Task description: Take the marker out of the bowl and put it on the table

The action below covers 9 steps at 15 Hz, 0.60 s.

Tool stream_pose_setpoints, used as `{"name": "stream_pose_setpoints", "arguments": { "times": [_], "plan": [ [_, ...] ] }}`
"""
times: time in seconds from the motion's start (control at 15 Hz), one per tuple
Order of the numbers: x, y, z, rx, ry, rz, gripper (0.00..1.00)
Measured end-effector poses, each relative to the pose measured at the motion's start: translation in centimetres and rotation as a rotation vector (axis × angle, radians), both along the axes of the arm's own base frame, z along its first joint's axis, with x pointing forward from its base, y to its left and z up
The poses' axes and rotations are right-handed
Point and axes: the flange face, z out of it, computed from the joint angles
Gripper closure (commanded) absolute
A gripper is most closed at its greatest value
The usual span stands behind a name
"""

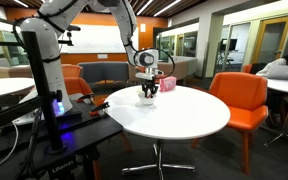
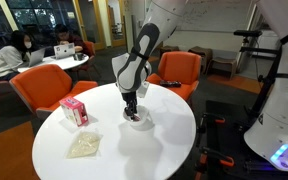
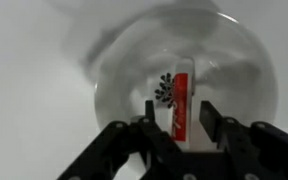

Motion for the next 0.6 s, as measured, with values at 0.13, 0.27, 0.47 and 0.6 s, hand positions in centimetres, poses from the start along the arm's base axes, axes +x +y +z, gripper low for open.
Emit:
{"name": "stream_pose_setpoints", "arguments": {
  "times": [0.13, 0.27, 0.47, 0.6],
  "plan": [
    [0.2, -0.4, -0.4, 0.002, 0.000, -0.007, 0.92],
    [0.5, -0.4, -0.4, 0.006, -0.005, -0.009, 1.00],
    [0.8, -0.1, -0.1, 0.016, -0.021, -0.013, 0.95],
    [1.1, -0.2, 0.6, 0.017, -0.034, -0.018, 0.95]
  ]
}}
